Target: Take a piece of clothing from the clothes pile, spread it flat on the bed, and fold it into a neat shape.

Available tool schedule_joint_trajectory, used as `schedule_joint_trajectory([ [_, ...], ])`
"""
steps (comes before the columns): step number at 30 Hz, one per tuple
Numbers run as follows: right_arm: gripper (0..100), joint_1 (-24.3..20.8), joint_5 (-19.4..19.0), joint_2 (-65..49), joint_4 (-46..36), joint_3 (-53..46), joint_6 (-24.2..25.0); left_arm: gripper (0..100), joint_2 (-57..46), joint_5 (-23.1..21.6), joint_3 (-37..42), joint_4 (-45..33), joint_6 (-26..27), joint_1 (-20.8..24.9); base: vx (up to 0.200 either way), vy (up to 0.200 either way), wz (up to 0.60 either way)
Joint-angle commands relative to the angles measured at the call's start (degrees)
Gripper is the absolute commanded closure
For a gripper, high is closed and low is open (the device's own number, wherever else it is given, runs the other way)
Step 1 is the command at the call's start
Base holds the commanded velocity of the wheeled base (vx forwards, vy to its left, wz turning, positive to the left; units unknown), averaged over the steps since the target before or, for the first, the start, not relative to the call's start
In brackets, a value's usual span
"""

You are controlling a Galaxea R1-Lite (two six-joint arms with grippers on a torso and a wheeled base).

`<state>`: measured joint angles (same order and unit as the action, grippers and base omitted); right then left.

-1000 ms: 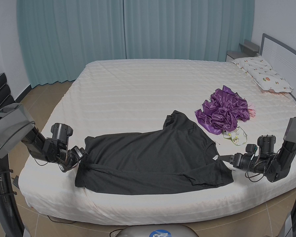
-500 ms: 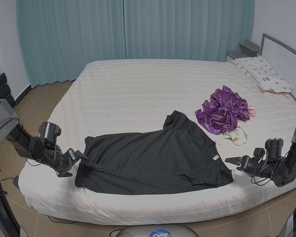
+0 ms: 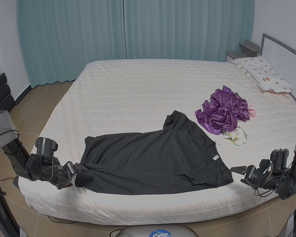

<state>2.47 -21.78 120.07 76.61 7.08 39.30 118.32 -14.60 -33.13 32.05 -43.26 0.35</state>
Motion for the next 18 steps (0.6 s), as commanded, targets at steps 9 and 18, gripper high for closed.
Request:
schedule_joint_trajectory([
  [9, 0, -3.18, 8.25, 0.78, 7.07, -7.08, 8.16, 0, 1.74, 6.61, 6.24, 6.10, -6.39, 5.80, 0.000, 0.000, 0.00],
  [18, 0, -6.17, 9.04, 0.96, 7.15, -7.08, 9.74, 100, 5.96, 11.70, 5.54, 11.72, -7.10, 7.03, 0.000, 0.000, 0.00],
])
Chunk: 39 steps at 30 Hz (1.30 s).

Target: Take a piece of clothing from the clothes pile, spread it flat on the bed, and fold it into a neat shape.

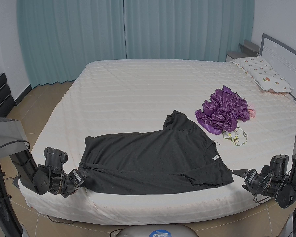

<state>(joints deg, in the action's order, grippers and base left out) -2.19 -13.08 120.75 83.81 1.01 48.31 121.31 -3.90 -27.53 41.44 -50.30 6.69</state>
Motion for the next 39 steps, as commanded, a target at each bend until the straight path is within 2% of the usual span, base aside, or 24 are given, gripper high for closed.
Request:
schedule_joint_trajectory([
  [1, 0, -1.50, 0.34, 0.28, -0.05, -1.01, 0.73, 100, 2.97, 1.00, -0.07, 2.33, -0.06, 0.69, 0.000, 0.000, 0.00],
  [5, 0, -3.96, 3.85, 1.60, -0.31, -1.01, 1.08, 100, 5.08, 4.52, -0.16, 5.15, -0.06, 1.66, 0.000, 0.000, 0.00],
  [11, 0, -5.36, 5.43, 2.30, -0.75, -1.01, 1.00, 100, 5.61, 8.82, 2.04, 5.59, -0.24, 1.83, 0.000, 0.000, 0.00],
  [16, 0, -6.59, 7.10, 2.91, -2.60, -1.01, 0.47, 100, 5.17, 9.00, 4.32, 8.66, 0.29, 1.22, 0.000, 0.000, 0.00],
  [19, 0, -7.74, 9.56, 5.38, -2.69, -1.01, 0.73, 100, 4.46, 9.00, 6.08, 11.03, 0.55, 0.69, 0.000, 0.000, 0.00],
  [26, 0, -9.14, 10.09, 9.33, 1.80, -0.84, 2.23, 100, 4.11, 8.82, 6.78, 11.03, 0.73, -0.36, 0.000, 0.000, 0.00],
  [35, 0, -10.99, 14.40, 15.13, 2.32, 6.72, 2.75, 100, 3.94, 6.98, 6.87, 10.95, 1.34, -1.68, 0.000, 0.000, 0.00],
  [39, 0, -10.90, 14.66, 15.83, 1.80, 9.10, 2.67, 100, 4.02, 6.45, 6.87, 10.95, 1.34, -1.68, 0.000, 0.000, 0.00],
])
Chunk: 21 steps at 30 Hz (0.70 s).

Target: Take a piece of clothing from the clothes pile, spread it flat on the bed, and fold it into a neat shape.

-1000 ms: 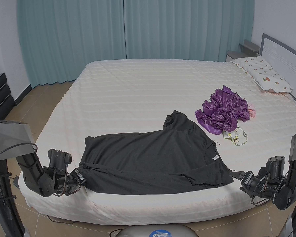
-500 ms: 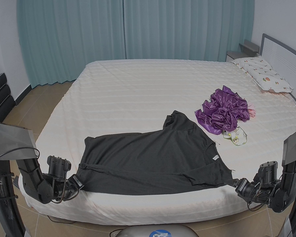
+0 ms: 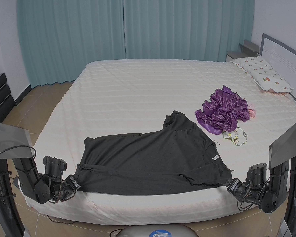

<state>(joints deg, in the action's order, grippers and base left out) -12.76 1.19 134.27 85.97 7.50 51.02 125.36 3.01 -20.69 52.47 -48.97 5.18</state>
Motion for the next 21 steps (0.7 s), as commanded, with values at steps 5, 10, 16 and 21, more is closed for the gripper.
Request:
schedule_joint_trajectory([
  [5, 0, 0.11, 0.39, 2.67, -0.19, 4.37, 0.05, 100, 0.50, -0.46, 0.03, 0.18, 0.01, -0.17, 0.000, 0.000, 0.00],
  [10, 100, 0.37, 0.39, 2.84, -0.36, 5.86, 0.05, 100, 0.50, -0.55, 0.03, 0.18, 0.01, -0.17, 0.000, 0.000, 0.00],
  [16, 100, -0.07, 0.48, 3.02, 0.16, 5.51, 0.05, 100, 0.50, -0.55, 0.03, 0.27, 0.01, -0.17, 0.000, 0.000, 0.00],
  [21, 100, 0.20, 0.39, 1.79, 0.96, 3.23, 0.05, 100, -0.20, -0.46, 0.21, -0.35, 0.72, -0.17, 0.000, 0.000, 0.00],
])
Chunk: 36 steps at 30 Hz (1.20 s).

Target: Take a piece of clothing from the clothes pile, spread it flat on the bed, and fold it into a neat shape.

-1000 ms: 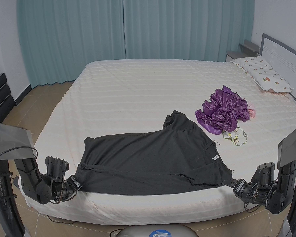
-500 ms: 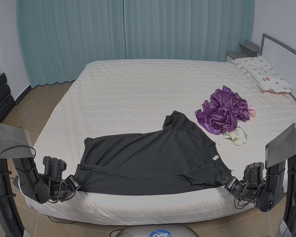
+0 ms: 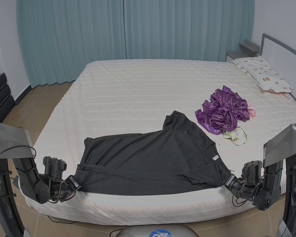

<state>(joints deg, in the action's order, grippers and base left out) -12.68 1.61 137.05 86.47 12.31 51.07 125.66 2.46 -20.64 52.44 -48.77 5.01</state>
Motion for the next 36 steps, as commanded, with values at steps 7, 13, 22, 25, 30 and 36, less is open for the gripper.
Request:
schedule_joint_trajectory([
  [7, 100, 0.37, -0.20, -4.07, 2.65, -5.63, 0.00, 100, -2.53, 0.17, 2.45, -0.41, 3.60, 0.00, 0.000, 0.000, 0.00],
  [13, 100, 0.46, -0.73, -6.44, 2.57, -7.83, -0.09, 100, -3.76, 0.26, 3.76, -0.41, 5.88, -0.09, 0.000, 0.000, 0.00],
  [22, 100, 0.37, -0.99, -9.08, 2.48, -10.38, -0.35, 100, -5.16, 0.35, 4.55, -1.82, 7.82, -0.62, 0.000, 0.000, 0.00],
  [25, 100, 0.20, -1.08, -8.73, 2.48, -11.52, -0.44, 100, -6.31, 0.35, 4.91, -4.90, 10.10, -0.62, 0.000, 0.000, 0.00],
  [30, 100, 0.02, -1.78, -7.50, 2.57, -11.96, -1.14, 100, -5.95, 0.35, 4.82, -6.21, 10.54, -0.53, 0.000, 0.000, 0.00],
  [36, 0, -0.24, -1.87, -5.56, 2.57, -11.70, -2.46, 0, -4.02, 0.26, 4.91, -6.13, 11.07, -0.44, 0.000, 0.000, 0.00],
])
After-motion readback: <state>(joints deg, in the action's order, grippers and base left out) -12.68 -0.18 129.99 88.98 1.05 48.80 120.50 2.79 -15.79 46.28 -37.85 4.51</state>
